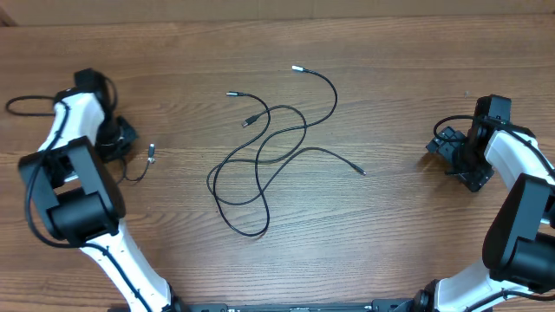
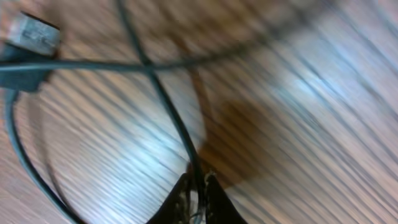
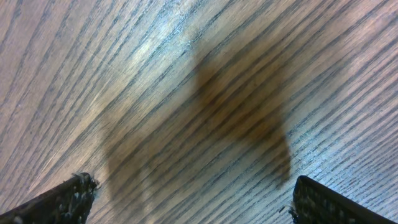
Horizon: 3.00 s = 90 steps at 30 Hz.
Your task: Untangle cables
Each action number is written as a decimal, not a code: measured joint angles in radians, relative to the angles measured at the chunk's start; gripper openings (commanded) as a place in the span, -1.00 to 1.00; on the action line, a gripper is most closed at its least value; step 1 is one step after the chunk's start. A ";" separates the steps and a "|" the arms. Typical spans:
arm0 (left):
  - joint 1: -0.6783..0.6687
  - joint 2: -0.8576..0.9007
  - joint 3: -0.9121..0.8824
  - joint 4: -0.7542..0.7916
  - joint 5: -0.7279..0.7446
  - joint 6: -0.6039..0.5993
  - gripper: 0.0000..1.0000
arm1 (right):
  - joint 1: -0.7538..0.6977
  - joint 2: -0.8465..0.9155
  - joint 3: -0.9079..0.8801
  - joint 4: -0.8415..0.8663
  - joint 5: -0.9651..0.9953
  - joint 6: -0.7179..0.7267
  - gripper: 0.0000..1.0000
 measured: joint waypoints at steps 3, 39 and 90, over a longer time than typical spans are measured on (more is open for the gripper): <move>0.068 0.004 0.009 0.001 0.001 0.000 -0.63 | 0.000 0.000 0.000 0.000 0.000 0.001 1.00; 0.226 0.045 0.613 -0.629 0.424 0.134 -0.92 | 0.000 0.000 0.000 0.001 0.000 0.000 1.00; -0.192 0.034 0.203 -0.545 0.696 0.444 -0.28 | 0.000 0.000 0.000 0.001 0.000 0.001 1.00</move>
